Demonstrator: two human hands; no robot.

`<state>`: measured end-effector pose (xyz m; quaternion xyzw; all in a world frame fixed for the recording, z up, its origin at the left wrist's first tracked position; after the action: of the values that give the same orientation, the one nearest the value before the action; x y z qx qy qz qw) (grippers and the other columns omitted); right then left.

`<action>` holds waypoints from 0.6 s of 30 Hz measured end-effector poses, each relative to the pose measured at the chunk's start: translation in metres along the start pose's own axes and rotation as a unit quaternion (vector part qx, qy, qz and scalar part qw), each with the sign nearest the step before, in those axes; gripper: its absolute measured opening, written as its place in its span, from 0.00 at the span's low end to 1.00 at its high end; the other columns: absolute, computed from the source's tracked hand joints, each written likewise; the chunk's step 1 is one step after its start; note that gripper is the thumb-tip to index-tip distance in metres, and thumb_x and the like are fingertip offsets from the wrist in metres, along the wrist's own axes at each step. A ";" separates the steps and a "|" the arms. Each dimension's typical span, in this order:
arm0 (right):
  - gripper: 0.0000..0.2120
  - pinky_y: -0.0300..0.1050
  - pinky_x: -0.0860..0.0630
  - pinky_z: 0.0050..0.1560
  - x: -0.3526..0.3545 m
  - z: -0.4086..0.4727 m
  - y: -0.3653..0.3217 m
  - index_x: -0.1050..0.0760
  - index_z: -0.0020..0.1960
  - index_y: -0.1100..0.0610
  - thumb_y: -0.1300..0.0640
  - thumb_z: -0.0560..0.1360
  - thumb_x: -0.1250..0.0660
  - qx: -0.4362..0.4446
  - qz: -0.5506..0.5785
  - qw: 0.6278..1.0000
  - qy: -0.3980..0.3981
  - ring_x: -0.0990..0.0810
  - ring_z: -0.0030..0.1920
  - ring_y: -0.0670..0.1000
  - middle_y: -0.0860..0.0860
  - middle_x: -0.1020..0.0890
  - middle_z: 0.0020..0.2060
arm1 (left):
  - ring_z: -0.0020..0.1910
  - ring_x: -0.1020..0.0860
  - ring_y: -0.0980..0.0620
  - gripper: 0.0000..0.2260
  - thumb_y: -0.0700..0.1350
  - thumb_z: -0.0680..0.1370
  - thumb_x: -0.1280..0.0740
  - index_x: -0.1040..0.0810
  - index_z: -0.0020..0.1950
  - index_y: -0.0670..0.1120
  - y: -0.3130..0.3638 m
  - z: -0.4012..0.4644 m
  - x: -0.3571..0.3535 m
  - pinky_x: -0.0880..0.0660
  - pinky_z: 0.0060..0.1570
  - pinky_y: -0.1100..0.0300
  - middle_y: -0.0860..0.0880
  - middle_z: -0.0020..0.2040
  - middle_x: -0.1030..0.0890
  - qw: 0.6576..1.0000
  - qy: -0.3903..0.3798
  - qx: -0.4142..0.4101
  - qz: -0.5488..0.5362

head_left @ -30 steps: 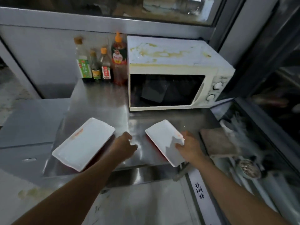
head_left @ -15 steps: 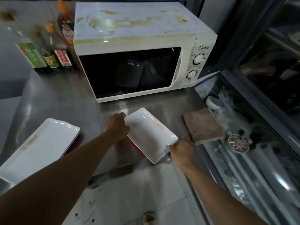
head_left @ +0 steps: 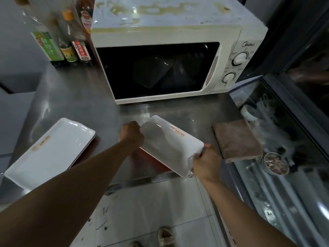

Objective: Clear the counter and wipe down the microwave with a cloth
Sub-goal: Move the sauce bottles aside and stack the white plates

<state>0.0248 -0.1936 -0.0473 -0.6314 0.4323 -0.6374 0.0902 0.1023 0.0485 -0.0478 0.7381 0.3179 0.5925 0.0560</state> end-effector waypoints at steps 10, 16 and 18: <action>0.13 0.40 0.34 0.40 -0.013 -0.022 -0.091 0.27 0.56 0.61 0.67 0.72 0.37 0.115 -0.009 0.993 -0.029 0.21 0.51 0.60 0.57 0.18 0.51 | 0.51 0.23 0.41 0.11 0.36 0.71 0.39 0.21 0.50 0.38 -0.074 -0.044 0.083 0.28 0.43 0.56 0.40 0.49 0.19 0.997 0.046 0.062 -0.017; 0.14 0.43 0.29 0.47 -0.045 -0.054 -0.152 0.23 0.55 0.62 0.71 0.72 0.39 0.163 0.017 0.985 -0.054 0.21 0.50 0.58 0.58 0.18 0.51 | 0.55 0.24 0.43 0.11 0.38 0.73 0.38 0.24 0.54 0.38 -0.133 -0.078 0.134 0.29 0.50 0.56 0.41 0.54 0.21 0.989 0.089 0.112 -0.033; 0.13 0.40 0.32 0.43 -0.056 -0.064 -0.172 0.23 0.54 0.60 0.70 0.72 0.39 0.184 0.000 0.981 -0.060 0.22 0.46 0.55 0.57 0.18 0.50 | 0.57 0.25 0.43 0.13 0.39 0.75 0.38 0.25 0.58 0.37 -0.152 -0.087 0.148 0.29 0.54 0.55 0.41 0.57 0.22 0.987 0.095 0.129 -0.029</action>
<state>0.0530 -0.0233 0.0371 -0.6411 0.3014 -0.6671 0.2304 -0.0245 0.2224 0.0315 0.6697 0.4173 0.6120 -0.0532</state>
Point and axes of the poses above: each hand's wrist, its own z-axis towards the middle knuckle, its own x-axis out of the back of the hand, y = z × x, the point moved 4 cm from there along z, towards the middle knuckle
